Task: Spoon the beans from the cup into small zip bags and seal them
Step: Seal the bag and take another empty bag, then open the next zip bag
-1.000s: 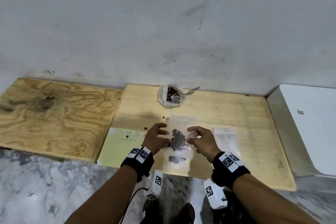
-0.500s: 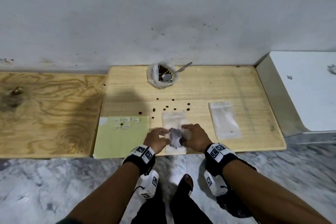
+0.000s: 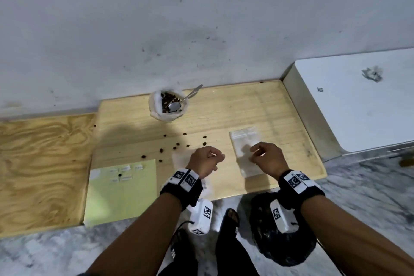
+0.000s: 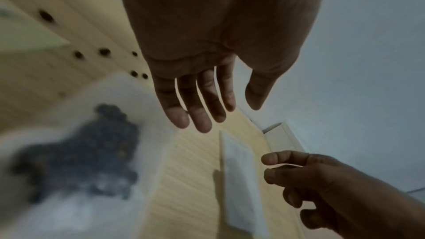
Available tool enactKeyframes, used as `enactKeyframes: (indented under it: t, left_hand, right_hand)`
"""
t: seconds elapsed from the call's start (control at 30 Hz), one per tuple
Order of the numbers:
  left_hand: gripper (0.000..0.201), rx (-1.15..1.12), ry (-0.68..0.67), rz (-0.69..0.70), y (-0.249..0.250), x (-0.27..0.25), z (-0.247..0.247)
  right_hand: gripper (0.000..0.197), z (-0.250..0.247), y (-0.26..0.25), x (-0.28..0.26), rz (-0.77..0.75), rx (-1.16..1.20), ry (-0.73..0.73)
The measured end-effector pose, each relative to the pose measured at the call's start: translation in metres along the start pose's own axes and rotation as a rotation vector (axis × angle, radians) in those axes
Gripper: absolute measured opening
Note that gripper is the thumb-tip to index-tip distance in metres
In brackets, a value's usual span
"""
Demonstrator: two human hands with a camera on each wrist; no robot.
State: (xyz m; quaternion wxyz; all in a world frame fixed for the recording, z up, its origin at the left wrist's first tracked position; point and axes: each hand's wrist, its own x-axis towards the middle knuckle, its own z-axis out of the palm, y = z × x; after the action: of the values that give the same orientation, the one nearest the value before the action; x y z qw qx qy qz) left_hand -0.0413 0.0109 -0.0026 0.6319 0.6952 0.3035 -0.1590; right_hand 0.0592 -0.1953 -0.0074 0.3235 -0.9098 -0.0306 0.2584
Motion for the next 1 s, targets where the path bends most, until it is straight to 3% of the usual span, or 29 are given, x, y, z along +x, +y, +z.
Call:
enactKeyframes:
  t: [0.1, 0.23, 0.3, 0.37, 0.4, 0.47, 0.53, 0.6, 0.77, 0.83, 0.9, 1.0]
  left_hand:
    - [0.012, -0.046, -0.022, -0.093, 0.008, 0.023, 0.037]
    - [0.023, 0.048, 0.097, -0.152, 0.008, 0.049, 0.075]
    - [0.015, 0.087, 0.16, -0.168, 0.01, 0.055, 0.085]
    - [0.027, 0.09, 0.187, -0.184, 0.01, 0.058, 0.09]
    - [0.024, 0.084, 0.192, -0.192, 0.012, 0.061, 0.094]
    - [0.016, 0.059, 0.184, -0.217, 0.012, 0.063, 0.098]
    - [0.04, 0.04, 0.179, -0.247, 0.008, 0.065, 0.102]
    - [0.047, 0.035, 0.193, -0.244, 0.009, 0.065, 0.104]
    - [0.043, 0.063, 0.235, -0.226, 0.011, 0.062, 0.106]
    - [0.043, 0.085, 0.238, -0.22, 0.012, 0.06, 0.105]
    - [0.028, 0.125, 0.235, -0.203, 0.014, 0.059, 0.105]
    - [0.012, 0.191, 0.255, -0.159, 0.014, 0.056, 0.107]
  right_hand:
    - [0.036, -0.018, 0.018, 0.019, 0.054, -0.058, -0.01]
    - [0.063, -0.028, 0.039, 0.044, 0.092, -0.162, -0.075]
    - [0.062, -0.03, 0.041, 0.052, 0.11, -0.213, -0.137]
    - [0.049, -0.03, 0.039, 0.055, 0.097, -0.236, -0.167]
    - [0.046, -0.031, 0.04, 0.056, 0.085, -0.23, -0.165]
    - [0.051, -0.029, 0.044, 0.055, 0.072, -0.189, -0.169]
    - [0.064, -0.026, 0.049, 0.054, 0.08, -0.143, -0.18]
    - [0.069, -0.026, 0.049, 0.052, 0.084, -0.122, -0.172]
    - [0.04, -0.024, 0.048, 0.048, 0.078, -0.159, -0.152]
    - [0.044, -0.021, 0.051, 0.047, 0.078, -0.162, -0.157]
    - [0.054, -0.019, 0.053, 0.046, 0.035, -0.201, -0.146]
    - [0.058, -0.021, 0.051, 0.041, -0.01, -0.12, -0.03]
